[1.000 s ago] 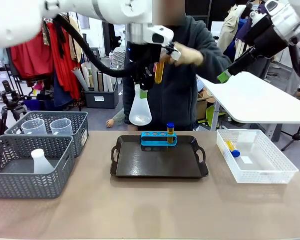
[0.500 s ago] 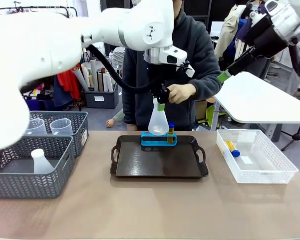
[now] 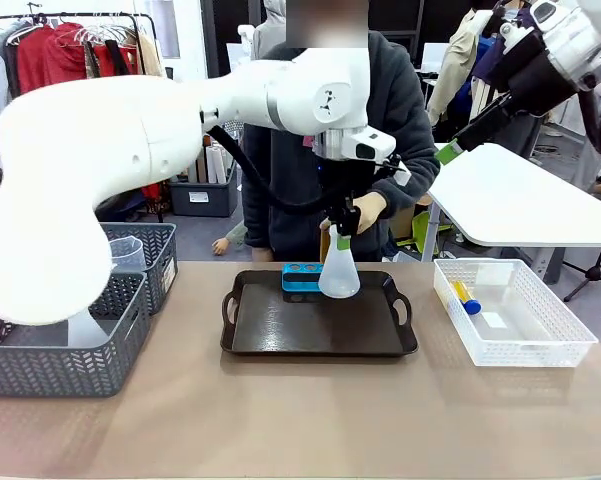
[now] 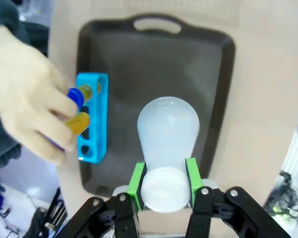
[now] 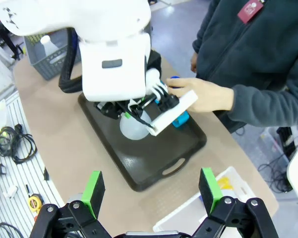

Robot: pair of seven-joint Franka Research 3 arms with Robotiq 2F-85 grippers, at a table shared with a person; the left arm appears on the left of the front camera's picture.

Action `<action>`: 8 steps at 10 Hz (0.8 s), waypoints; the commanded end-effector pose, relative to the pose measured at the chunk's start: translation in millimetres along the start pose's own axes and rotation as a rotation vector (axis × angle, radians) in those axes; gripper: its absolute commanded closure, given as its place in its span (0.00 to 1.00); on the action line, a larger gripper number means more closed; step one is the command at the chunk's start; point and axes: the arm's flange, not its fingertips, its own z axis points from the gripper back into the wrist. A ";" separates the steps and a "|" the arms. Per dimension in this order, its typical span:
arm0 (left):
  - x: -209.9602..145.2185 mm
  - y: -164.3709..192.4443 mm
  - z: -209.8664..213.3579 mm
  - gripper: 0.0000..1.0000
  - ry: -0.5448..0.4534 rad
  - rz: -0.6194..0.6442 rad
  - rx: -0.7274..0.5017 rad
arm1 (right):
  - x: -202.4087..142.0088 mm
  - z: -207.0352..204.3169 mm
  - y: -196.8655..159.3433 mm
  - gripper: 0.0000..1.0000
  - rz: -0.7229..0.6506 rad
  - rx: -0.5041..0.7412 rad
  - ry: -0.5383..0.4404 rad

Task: Prepare the laboratory tools.
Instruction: Pick up one Small flask and place it on the Handle tray.

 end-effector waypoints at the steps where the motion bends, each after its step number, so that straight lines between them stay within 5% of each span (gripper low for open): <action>1: 23.4 17.7 -4.3 1.00 0.007 -0.046 -0.016 | 0.0 1.0 -0.5 0.00 0.000 0.006 -0.007; 5: 30.9 19.4 -38.6 1.00 0.025 -0.081 -0.020 | 0.0 1.0 -0.5 0.00 0.000 0.006 -0.007; 8: 13.2 10.8 -10.3 1.00 0.047 -0.046 0.032 | 0.0 1.0 -0.5 0.00 0.000 0.006 -0.007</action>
